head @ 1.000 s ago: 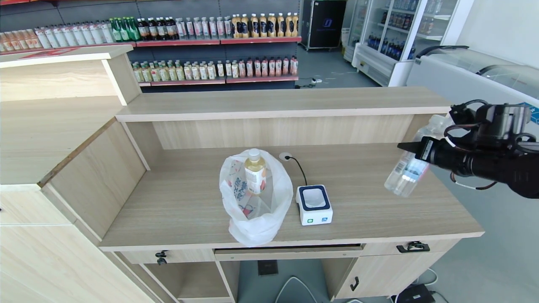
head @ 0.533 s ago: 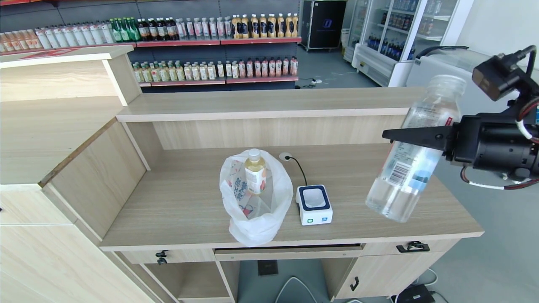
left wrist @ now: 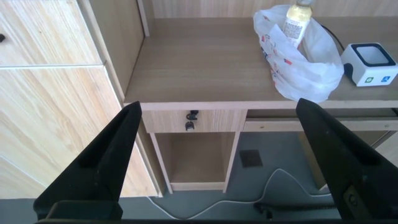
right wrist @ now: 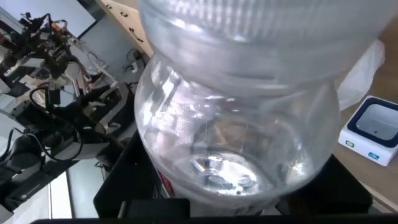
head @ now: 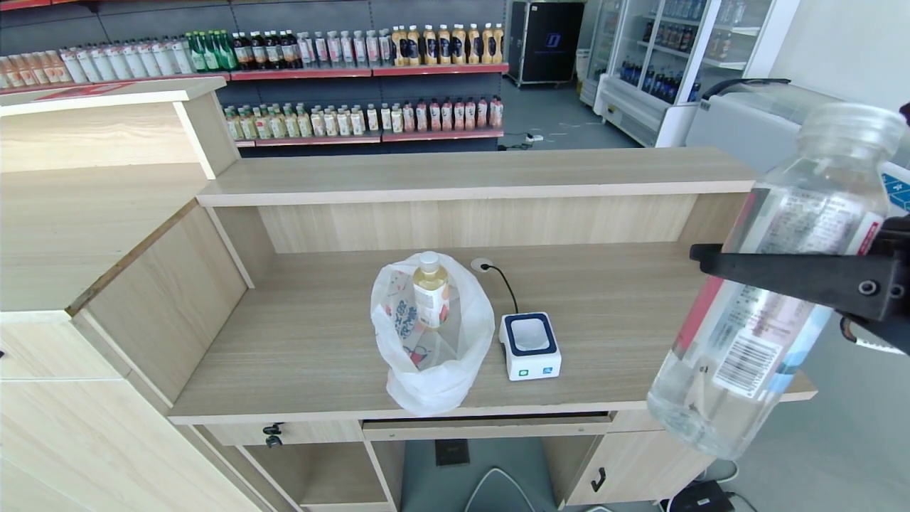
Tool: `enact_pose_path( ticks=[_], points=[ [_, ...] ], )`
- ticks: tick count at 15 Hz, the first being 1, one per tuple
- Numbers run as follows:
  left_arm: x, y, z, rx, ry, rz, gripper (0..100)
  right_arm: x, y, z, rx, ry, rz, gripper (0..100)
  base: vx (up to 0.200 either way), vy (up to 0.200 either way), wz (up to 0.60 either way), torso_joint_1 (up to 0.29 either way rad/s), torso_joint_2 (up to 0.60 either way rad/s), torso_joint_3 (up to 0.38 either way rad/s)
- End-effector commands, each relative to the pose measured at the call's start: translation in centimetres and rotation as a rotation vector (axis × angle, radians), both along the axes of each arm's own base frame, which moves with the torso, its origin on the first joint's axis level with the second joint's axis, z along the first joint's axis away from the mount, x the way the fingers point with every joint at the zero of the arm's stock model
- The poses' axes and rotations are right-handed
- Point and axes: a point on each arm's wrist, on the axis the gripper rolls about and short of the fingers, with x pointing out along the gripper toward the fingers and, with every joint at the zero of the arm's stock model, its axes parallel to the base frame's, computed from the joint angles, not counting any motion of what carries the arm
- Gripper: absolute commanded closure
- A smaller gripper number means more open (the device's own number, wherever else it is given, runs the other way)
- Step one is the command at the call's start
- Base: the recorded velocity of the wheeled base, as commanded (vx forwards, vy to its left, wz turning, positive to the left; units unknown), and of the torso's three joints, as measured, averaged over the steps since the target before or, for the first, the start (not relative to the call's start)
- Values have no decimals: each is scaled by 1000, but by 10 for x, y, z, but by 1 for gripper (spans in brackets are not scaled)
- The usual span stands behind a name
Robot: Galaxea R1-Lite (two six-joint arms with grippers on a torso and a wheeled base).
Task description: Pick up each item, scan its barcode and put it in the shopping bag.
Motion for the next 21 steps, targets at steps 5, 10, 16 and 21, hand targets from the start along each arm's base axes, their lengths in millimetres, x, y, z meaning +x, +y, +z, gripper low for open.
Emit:
enact_pose_path(
  ticks=[5, 10, 16, 21],
  points=[
    [0, 0, 0, 0, -1, 0, 0, -18, -2, 1, 14, -16, 41, 100, 0, 0, 0, 0, 0, 0],
    [0, 0, 0, 0, -1, 0, 0, -16, 6, -5, -4, 48, 120, 100, 0, 0, 0, 0, 0, 0],
    [0, 0, 0, 0, -1, 0, 0, -5, 13, -7, 25, 153, 119, 100, 0, 0, 0, 0, 0, 0],
    [0, 0, 0, 0, -1, 0, 0, -3, 17, -11, 22, 188, 153, 100, 0, 0, 0, 0, 0, 0]
  ],
)
